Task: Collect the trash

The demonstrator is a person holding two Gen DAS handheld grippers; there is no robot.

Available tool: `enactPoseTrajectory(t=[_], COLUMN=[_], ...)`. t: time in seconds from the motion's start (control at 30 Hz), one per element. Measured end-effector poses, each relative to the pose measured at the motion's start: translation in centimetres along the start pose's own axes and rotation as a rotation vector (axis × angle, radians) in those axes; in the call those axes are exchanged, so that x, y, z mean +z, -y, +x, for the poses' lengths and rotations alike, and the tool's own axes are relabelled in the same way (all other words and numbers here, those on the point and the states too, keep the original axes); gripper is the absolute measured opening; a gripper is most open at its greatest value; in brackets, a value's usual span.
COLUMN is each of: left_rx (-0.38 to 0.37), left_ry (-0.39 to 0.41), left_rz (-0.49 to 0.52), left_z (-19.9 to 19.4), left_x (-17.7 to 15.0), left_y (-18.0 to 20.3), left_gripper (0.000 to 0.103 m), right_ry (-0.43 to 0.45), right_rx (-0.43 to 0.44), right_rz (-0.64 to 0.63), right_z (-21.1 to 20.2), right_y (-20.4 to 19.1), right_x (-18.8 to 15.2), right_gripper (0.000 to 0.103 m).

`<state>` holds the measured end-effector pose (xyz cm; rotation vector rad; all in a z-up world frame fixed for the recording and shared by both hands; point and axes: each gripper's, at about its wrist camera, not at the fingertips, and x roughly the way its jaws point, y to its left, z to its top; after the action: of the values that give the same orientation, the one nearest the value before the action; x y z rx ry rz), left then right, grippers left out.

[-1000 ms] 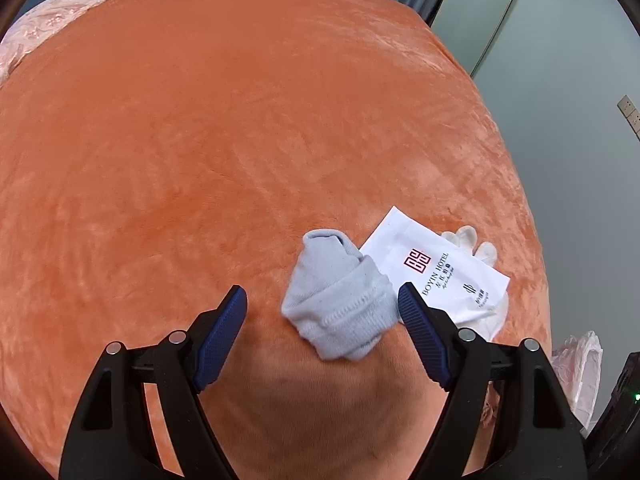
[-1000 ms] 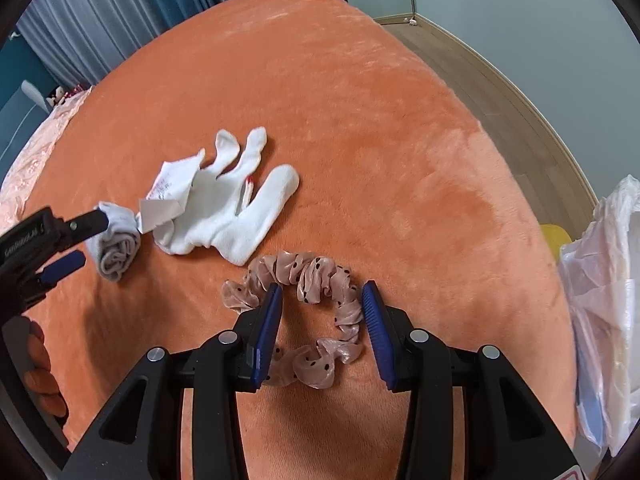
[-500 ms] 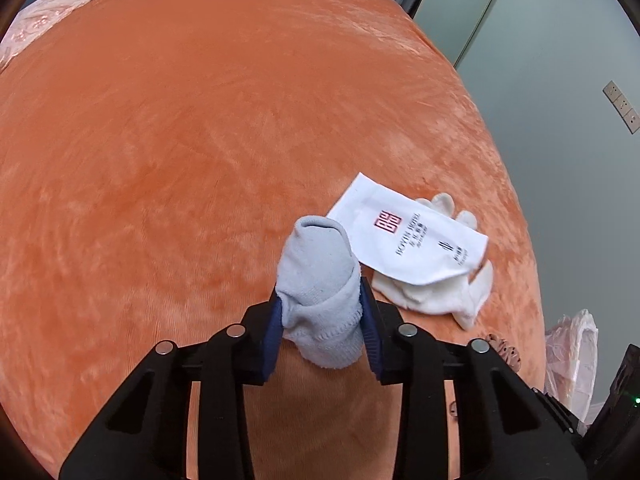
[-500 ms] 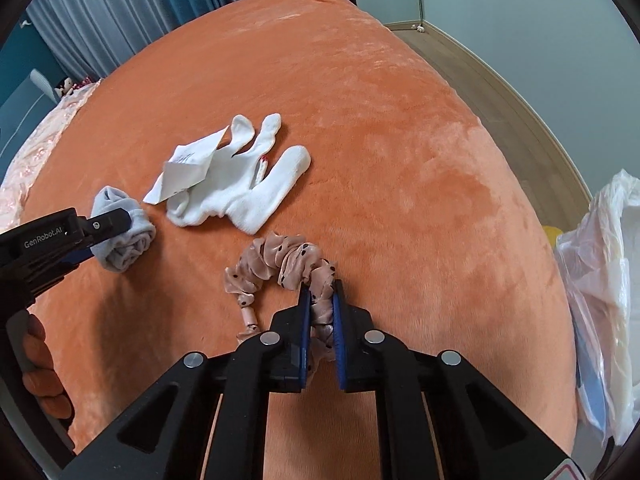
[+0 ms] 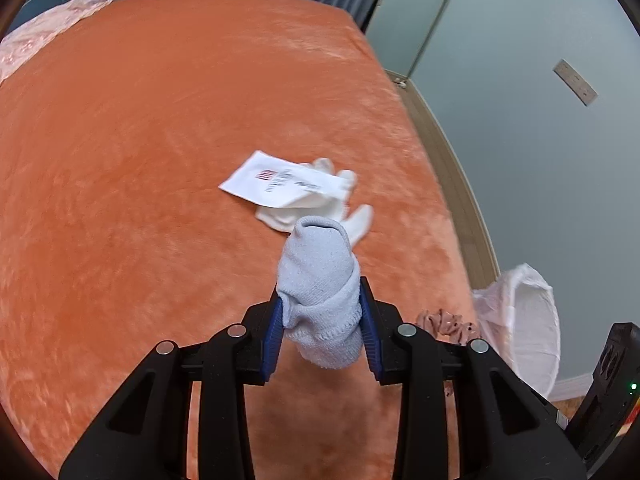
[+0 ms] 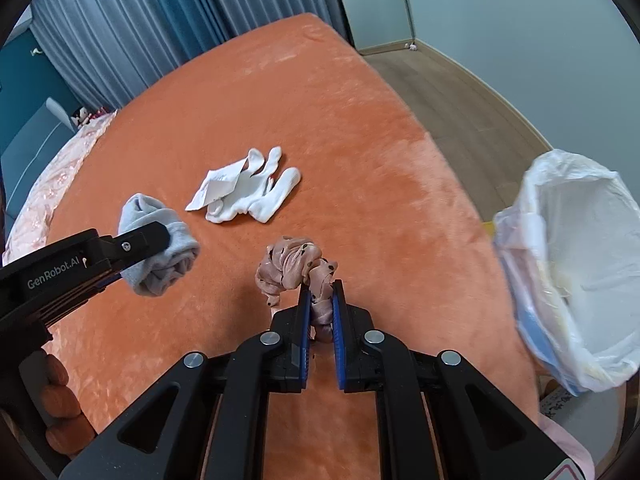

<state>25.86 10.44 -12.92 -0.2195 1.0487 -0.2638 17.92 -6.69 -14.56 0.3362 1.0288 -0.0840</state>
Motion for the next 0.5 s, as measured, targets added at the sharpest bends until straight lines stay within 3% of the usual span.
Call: enactPoseTrajectory(t=[0.5], left_rx=[-0.083], left_ry=[0.018], left_rz=[0.204], left_z=[-3.4], left_x=[-4.1], left_y=[14.2], left_gripper=[0.033], right_ry=[0.15], right_rx=[-0.039], right_rz=[0.121], right_z=[-9.6], right_y=[10.2], right_x=[-0.6], right_gripper=[0.01])
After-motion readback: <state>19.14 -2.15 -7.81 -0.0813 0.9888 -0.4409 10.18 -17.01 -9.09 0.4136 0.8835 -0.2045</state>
